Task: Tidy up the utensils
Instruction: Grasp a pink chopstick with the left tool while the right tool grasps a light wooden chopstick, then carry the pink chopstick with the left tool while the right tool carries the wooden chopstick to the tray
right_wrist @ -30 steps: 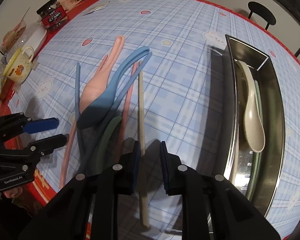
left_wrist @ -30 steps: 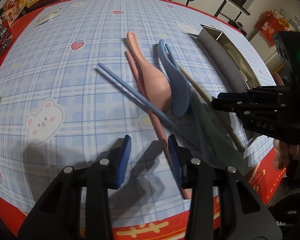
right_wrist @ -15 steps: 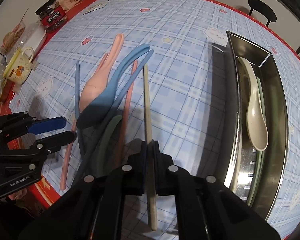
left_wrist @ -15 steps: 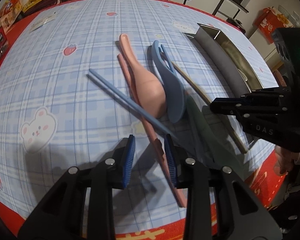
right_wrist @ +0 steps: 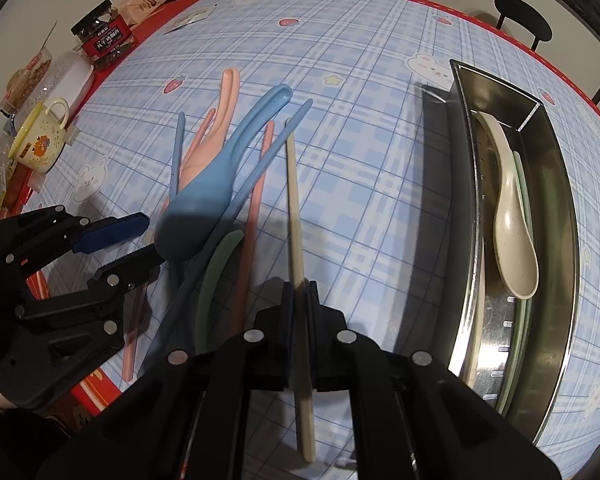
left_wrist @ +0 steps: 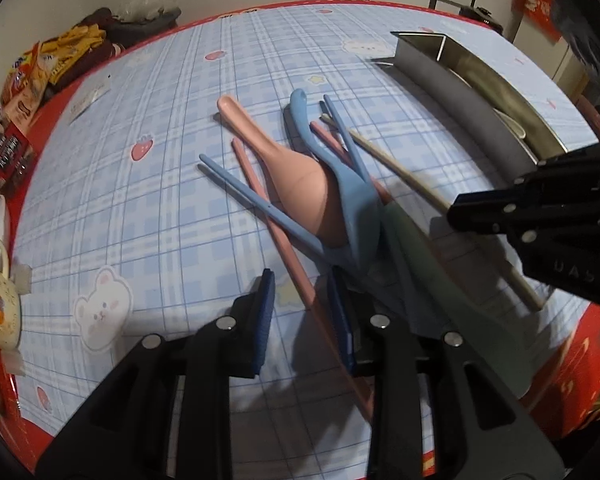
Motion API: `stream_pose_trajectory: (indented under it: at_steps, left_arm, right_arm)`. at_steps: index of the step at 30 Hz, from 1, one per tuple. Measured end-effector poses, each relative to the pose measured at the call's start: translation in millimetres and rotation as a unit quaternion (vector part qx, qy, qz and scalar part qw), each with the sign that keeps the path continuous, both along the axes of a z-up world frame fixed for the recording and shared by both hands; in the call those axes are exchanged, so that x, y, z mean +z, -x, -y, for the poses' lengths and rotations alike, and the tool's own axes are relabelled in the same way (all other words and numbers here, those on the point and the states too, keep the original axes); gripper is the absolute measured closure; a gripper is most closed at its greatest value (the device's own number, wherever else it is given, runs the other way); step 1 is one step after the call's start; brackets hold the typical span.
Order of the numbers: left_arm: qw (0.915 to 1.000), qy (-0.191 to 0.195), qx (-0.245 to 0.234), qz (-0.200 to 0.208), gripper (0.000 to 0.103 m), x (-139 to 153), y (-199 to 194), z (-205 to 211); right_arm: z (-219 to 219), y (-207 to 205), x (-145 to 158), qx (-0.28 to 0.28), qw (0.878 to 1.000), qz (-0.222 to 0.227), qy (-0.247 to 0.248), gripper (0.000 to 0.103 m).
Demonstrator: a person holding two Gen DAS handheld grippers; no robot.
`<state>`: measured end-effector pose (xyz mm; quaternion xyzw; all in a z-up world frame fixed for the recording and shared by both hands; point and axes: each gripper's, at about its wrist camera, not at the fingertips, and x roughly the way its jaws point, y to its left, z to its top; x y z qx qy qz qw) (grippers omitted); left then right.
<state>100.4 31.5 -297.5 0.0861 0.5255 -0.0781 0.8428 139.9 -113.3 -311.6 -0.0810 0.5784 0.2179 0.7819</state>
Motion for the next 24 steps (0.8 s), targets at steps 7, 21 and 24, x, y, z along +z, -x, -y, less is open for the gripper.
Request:
stream_pose_trajectory:
  at_steps: [7,21,24]
  left_arm:
    - [0.9991,-0.002,0.041,-0.01,0.092,2,8,-24]
    - [0.9975,-0.057,0.043,0.004,0.093,1,10,-36]
    - [0.9978,-0.059,0.03,0.008,0.094,1,8,-35]
  right_arm:
    - [1,0,0,-0.003,1.0,-0.001,-0.006,0.096]
    - [-1,1,0,-0.006,1.0,0.003,0.002,0.096]
    - [-2,2,0,-0.006,1.0,0.006,0.005,0.096]
